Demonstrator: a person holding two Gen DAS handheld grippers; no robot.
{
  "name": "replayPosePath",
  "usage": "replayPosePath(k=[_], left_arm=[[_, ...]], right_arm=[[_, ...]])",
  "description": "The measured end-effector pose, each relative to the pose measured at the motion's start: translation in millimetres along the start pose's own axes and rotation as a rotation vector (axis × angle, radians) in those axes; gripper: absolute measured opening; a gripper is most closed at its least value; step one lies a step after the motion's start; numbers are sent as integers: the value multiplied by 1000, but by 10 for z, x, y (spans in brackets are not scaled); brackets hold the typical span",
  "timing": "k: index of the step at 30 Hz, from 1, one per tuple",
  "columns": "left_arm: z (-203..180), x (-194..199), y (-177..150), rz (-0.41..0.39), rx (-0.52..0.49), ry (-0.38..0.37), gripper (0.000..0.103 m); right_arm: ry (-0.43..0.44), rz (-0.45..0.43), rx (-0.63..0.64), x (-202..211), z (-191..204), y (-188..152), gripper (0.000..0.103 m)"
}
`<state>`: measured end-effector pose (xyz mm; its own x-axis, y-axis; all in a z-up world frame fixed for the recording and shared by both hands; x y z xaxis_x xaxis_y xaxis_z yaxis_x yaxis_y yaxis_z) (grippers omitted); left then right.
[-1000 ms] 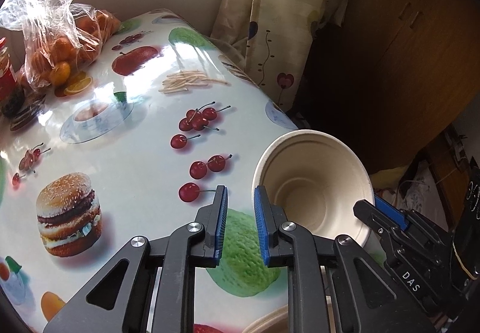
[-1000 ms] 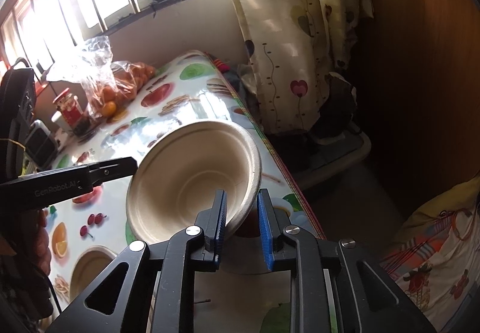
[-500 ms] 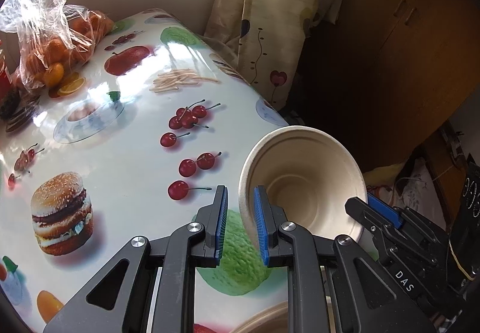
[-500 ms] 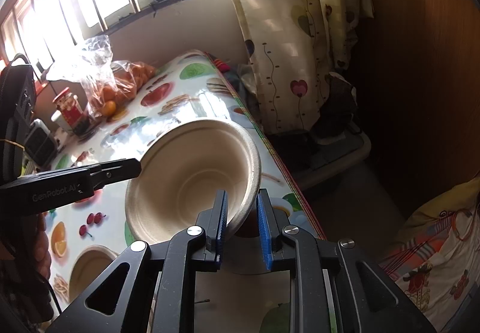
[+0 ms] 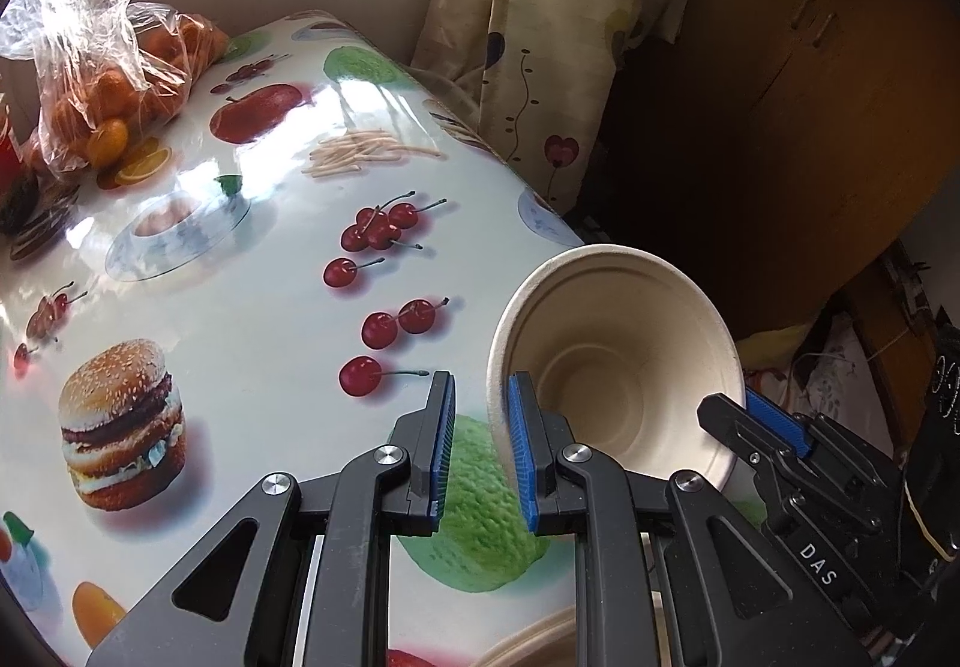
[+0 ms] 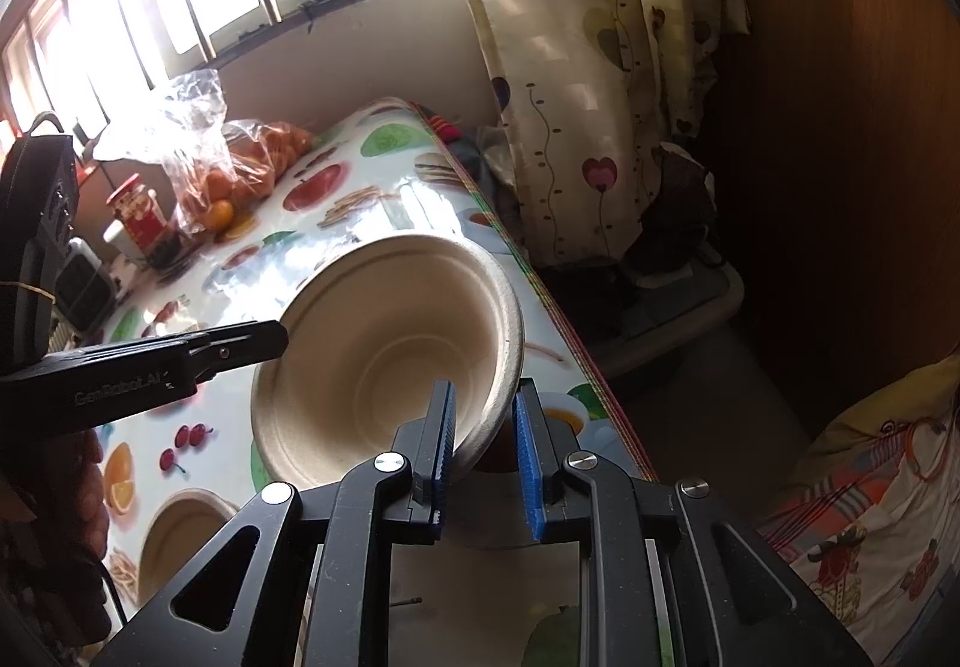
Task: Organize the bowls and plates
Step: 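Grasp the next beige bowl rim with the left gripper while the right grasps another, then lift the beige bowl with the left gripper while the right lifts its bowl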
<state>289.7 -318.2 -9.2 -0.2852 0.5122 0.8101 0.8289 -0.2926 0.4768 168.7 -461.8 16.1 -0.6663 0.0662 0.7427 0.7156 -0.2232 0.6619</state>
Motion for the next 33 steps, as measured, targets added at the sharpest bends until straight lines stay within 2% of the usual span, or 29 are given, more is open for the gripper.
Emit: replayPosePath(k=[9,17,26,33], left_arm=[[10,-46,4,23,11,-26,19],[-10,-40,-5,10,2,-1,19],[-86,-24,-17,8,-12,-10,19],[-9,-57,-27,21,0,-23,19]], right_arm=[[3,2,-3,-11,-10,-4,19],[4,1,0,-15,-20,-9,19],[5,1,0,-12,-16,-8,19],[5,1,0,-14,-17,-6,19]])
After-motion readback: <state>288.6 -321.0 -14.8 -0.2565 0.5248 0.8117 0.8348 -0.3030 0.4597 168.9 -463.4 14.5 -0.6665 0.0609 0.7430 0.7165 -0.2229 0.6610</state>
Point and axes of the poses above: each gripper's, at about its wrist camera, not at the fingertips, and x roughly against the way its jaws point, z to its left, y to its top, the point moved 3 cm from there along -x, roughly the way its jaws point, and after that the axes turned 7 degrees about x, right-handed, at the moved point
